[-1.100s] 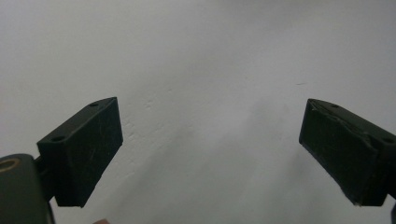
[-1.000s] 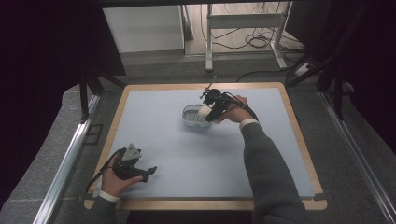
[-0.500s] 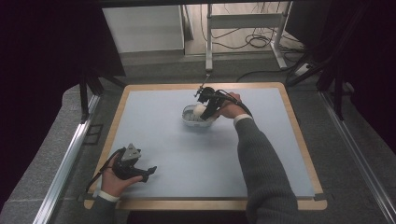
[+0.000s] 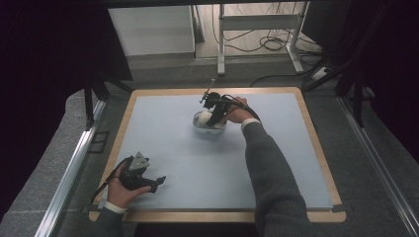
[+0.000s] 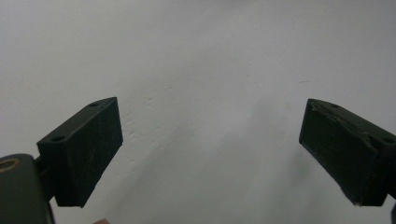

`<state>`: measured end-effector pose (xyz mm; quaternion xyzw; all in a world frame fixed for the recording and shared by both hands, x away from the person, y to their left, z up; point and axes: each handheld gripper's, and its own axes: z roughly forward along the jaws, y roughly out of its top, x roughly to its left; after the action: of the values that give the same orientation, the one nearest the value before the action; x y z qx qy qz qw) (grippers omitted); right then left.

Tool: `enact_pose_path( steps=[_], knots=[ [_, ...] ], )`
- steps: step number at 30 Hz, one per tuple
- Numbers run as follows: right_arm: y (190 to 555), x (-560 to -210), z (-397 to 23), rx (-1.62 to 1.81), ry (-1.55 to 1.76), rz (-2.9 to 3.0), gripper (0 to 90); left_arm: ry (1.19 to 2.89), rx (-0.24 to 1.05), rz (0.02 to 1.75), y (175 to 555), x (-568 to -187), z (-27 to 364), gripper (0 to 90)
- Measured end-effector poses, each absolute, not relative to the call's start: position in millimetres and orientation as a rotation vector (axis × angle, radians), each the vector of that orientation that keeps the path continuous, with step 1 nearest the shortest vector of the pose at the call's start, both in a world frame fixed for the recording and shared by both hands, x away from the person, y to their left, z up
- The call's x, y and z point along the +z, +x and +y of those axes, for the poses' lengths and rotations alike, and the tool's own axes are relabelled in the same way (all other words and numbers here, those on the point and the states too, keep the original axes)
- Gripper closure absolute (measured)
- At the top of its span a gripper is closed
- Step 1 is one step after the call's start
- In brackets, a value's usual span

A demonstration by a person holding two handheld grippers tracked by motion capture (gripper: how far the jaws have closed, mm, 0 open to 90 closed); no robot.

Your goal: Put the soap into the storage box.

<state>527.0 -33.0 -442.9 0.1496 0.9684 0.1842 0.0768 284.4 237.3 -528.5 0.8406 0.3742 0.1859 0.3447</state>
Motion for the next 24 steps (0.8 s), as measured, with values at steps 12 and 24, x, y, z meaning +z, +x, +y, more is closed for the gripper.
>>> enact_pose_path(
  steps=[12,24],
  knots=[
    [531.2,-452.8,-25.3,0.499,0.419,2.903,46.6,2.178,0.476,0.976,284.6,-529.6,237.5,6.6],
    [518.4,-431.8,-36.4,0.646,0.502,2.829,38.6,2.177,0.474,0.974,284.5,-529.8,236.7,6.6]
  ],
)
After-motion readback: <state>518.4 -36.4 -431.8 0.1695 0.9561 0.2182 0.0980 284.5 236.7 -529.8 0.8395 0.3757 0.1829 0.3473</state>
